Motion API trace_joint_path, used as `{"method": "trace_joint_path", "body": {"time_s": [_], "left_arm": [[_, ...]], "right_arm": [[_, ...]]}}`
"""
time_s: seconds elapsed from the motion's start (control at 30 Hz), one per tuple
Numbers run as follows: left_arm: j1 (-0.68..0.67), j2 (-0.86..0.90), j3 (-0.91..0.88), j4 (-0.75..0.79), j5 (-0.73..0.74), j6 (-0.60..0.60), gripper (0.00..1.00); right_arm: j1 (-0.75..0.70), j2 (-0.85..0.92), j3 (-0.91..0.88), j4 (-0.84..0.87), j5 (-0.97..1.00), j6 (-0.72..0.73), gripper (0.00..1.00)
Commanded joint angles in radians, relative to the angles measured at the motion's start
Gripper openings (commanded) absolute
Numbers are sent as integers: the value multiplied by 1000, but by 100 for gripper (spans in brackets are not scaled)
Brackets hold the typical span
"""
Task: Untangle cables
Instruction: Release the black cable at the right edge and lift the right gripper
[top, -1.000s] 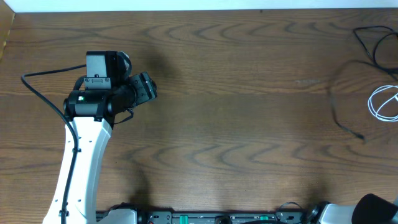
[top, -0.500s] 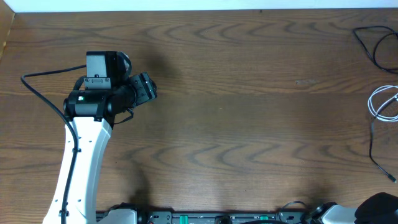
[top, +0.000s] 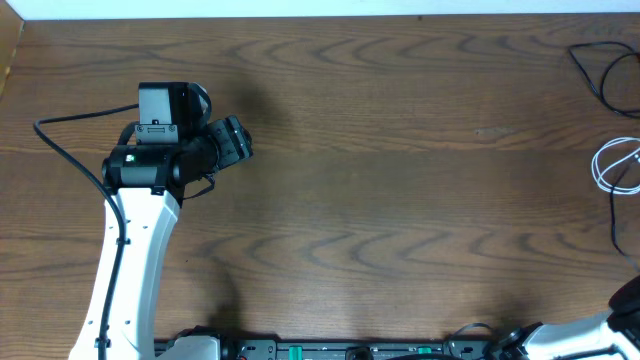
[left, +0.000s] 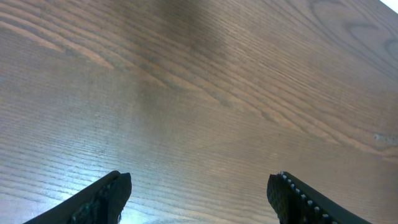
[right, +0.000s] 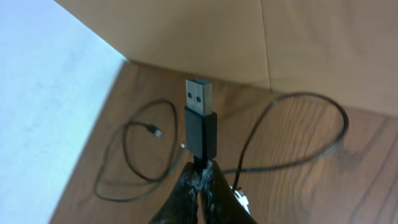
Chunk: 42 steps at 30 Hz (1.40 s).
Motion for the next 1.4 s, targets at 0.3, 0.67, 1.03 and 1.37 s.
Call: {"method": "trace_joint_path", "body": {"time_s": [0.3, 0.67, 1.03, 1.37], "left_arm": [[3, 5, 16, 11, -3, -32, 76], [3, 5, 16, 11, -3, -31, 92], [3, 5, 16, 12, -7, -31, 98], [3, 5, 16, 12, -7, -31, 98]], "right_arm": [[9, 30, 7, -98, -163, -37, 87], [84, -1, 7, -361, -579, -178, 79], [484, -187, 7, -512, -426, -337, 80], [828, -390, 6, -635, -264, -357, 99]]}}
